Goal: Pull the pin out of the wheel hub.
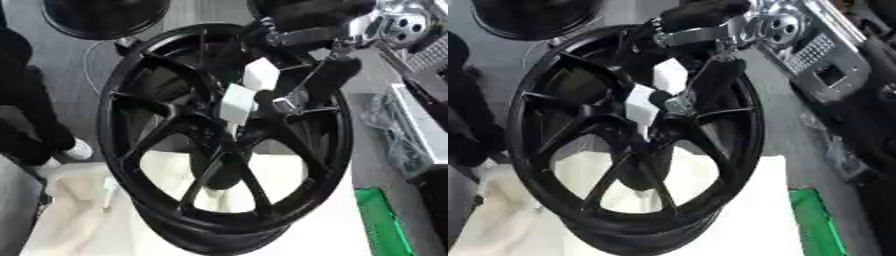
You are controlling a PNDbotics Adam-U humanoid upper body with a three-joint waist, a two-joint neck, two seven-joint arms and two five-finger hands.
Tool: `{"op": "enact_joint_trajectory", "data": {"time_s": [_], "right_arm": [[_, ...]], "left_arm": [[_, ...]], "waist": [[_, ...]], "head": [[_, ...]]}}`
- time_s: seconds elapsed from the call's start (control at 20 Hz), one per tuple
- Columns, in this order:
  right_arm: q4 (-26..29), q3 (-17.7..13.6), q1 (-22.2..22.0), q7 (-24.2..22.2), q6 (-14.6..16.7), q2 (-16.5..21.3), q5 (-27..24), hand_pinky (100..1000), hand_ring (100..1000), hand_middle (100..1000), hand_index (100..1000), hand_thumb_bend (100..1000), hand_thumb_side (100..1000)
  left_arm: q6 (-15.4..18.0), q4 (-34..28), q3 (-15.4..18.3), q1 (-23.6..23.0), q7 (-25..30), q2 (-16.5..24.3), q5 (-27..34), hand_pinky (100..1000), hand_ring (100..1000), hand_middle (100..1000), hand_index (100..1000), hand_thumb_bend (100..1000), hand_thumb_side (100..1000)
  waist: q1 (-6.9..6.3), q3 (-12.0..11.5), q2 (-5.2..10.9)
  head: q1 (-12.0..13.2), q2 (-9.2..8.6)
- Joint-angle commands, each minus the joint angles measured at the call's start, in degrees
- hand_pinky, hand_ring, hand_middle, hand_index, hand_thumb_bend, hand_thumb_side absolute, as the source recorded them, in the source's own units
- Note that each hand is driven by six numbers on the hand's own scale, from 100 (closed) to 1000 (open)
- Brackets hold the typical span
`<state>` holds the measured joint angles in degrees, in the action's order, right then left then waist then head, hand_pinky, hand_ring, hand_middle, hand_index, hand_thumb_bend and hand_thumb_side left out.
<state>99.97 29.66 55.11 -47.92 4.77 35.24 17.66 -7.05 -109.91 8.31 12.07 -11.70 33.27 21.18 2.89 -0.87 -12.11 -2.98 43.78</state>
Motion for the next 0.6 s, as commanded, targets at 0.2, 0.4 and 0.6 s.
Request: {"op": "enact_joint_trajectory", "data": {"time_s": [0.2, 0.4, 0.6], "right_arm": [[-0.4, -1.0, 0.8, 1.5, 0.7, 0.6, 1.5, 906, 903, 894, 936, 100, 317], [0.3, -1.3, 1.0, 2.3, 0.9, 1.0, 1.1, 905, 900, 890, 934, 100, 320], [0.8, -1.7, 1.2, 2.7, 0.8, 1.6, 0.8, 908, 902, 889, 931, 100, 338]], "left_arm": [[0.0, -1.1, 0.5, 0.0, 0.1, 1.0, -0.5, 591, 703, 660, 736, 100, 752], [-0.1, -1.0, 0.5, -0.2, 0.1, 0.9, -0.6, 591, 704, 661, 735, 100, 752], [-0.1, -1.0, 0.6, -0.3, 0.1, 0.9, -0.6, 591, 704, 661, 735, 100, 751]], "waist": [[-0.39, -0.2, 0.28], [-0.47, -0.1, 0.27], [-0.55, -0.1, 0.33]], "head": [[-0.3, 0.34], [-0.5, 0.34], [-0.7, 0.34]]}}
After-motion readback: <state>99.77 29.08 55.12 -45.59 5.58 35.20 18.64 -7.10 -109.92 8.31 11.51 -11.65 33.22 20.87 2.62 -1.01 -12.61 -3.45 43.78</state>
